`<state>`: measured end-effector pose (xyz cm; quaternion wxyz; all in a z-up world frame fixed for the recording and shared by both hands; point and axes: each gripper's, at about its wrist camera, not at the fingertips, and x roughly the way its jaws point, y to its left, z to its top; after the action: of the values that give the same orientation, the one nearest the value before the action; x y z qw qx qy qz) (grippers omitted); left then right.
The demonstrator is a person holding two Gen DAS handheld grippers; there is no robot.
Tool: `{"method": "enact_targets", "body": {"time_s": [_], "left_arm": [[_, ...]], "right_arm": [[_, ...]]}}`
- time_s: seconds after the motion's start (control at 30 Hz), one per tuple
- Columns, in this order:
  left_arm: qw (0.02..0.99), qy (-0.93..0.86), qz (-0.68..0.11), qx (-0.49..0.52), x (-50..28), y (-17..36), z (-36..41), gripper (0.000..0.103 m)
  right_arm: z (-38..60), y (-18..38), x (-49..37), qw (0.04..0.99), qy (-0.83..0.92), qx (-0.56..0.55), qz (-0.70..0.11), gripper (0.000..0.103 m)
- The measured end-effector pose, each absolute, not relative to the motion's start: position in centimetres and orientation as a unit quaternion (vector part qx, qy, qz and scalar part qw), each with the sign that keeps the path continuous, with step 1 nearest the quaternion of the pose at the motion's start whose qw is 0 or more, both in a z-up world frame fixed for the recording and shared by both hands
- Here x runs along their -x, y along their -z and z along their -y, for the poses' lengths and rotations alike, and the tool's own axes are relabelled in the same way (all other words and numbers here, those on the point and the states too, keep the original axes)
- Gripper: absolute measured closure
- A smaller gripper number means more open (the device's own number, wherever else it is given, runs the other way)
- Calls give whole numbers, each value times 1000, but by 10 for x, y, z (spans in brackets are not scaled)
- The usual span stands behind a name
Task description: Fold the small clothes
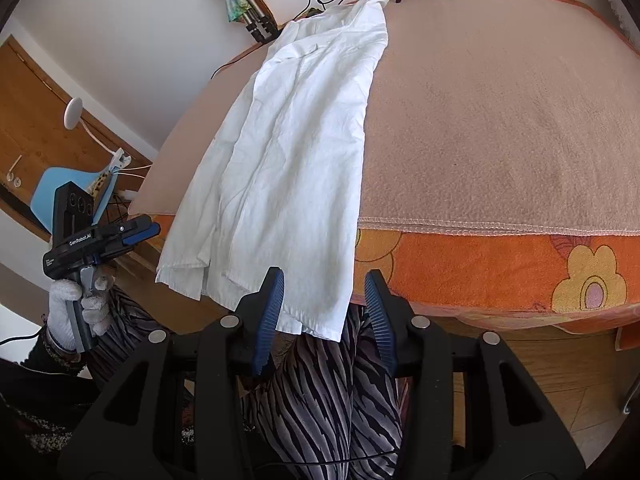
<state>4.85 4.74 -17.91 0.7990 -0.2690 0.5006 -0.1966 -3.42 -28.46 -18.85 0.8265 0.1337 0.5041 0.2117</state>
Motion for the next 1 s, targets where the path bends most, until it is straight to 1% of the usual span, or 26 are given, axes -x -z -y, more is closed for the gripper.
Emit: {"method": "enact_targets", "body": {"time_s": [0.17, 0.5, 0.6, 0.63, 0.7, 0.77, 0.83, 0.87, 0.9, 0.93, 1.0], "left_arm": [[780, 205, -518, 285, -37, 193, -43, 64], [741, 228, -541, 326, -47, 216, -39, 64], [727, 240, -545, 342, -48, 221, -36, 64], [722, 245, -545, 349, -49, 223, -36, 67], [711, 253, -550, 356, -49, 225, -33, 67], [703, 261, -554, 362, -49, 226, -30, 72], [700, 271, -554, 360, -49, 223, -27, 82], [701, 276, -552, 358, -49, 220, -26, 84], [701, 281, -550, 357, -49, 217, -25, 88], [702, 286, -547, 356, -49, 214, -25, 90], [702, 293, -543, 355, -50, 209, -24, 91]], "right_arm": [[285, 194, 34, 812, -226, -153, -516, 58], [278, 219, 22, 773, -250, -179, -554, 58], [275, 230, 14, 753, -262, -199, -569, 56], [274, 233, 13, 750, -264, -201, -573, 56], [272, 235, 12, 744, -268, -206, -576, 56], [273, 237, 10, 735, -273, -224, -579, 56], [276, 239, 8, 723, -281, -248, -580, 56], [275, 239, 7, 720, -286, -255, -579, 60], [273, 238, 7, 717, -291, -256, -579, 67], [269, 236, 7, 717, -295, -254, -579, 71], [264, 232, 6, 719, -298, -250, -576, 83]]}}
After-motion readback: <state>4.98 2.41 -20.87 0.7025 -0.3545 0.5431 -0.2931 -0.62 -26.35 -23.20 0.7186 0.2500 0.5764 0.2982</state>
